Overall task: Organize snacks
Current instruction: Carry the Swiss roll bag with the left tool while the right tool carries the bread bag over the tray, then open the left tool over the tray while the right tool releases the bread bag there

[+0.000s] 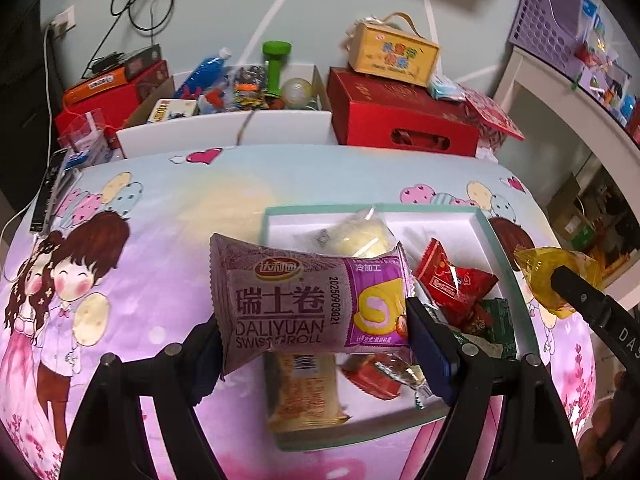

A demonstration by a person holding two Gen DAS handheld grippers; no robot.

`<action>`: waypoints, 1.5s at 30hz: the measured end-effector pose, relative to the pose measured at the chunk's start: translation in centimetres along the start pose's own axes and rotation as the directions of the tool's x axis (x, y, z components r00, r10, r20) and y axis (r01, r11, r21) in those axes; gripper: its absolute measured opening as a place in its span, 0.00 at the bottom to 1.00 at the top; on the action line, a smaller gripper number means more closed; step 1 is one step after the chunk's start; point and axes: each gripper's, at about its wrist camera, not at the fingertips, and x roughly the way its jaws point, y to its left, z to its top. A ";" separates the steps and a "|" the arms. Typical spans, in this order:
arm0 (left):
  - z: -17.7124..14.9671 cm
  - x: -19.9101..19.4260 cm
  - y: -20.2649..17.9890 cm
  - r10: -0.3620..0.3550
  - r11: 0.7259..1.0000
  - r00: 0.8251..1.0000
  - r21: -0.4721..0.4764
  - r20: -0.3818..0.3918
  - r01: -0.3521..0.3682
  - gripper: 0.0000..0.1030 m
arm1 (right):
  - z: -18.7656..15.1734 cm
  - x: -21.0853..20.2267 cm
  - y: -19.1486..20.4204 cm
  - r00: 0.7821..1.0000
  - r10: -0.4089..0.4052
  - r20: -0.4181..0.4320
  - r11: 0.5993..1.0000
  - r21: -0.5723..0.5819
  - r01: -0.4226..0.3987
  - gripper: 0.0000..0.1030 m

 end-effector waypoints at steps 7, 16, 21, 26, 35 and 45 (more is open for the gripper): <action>0.0 1.7 -1.6 0.007 0.999 1.000 0.034 -0.023 -0.006 0.80 | -0.3 2.1 -1.2 0.999 0.007 -0.037 1.000 0.022 -0.006 0.73; 0.0 3.8 -1.8 0.018 0.999 0.999 0.037 -0.049 -0.017 0.80 | -1.1 4.7 0.3 0.995 0.013 -0.100 0.999 -0.032 -0.016 0.73; -0.1 4.5 -2.0 0.016 0.999 0.998 0.037 -0.056 -0.014 0.80 | -1.3 5.1 1.0 0.994 0.016 -0.108 0.998 -0.052 -0.022 0.74; -0.1 4.6 -2.0 0.019 0.999 0.998 0.038 -0.058 -0.017 0.80 | -1.5 5.2 1.4 0.993 0.022 -0.117 0.998 -0.064 -0.029 0.74; -0.1 4.3 -1.9 0.015 0.999 0.996 0.039 -0.086 -0.012 0.82 | -1.6 5.1 2.2 0.992 0.022 -0.128 0.995 -0.097 -0.035 0.76; -0.3 3.7 -1.4 -0.005 1.000 0.996 0.030 -0.085 0.007 0.88 | -1.4 4.9 2.0 0.990 0.031 -0.135 0.996 -0.080 -0.042 0.80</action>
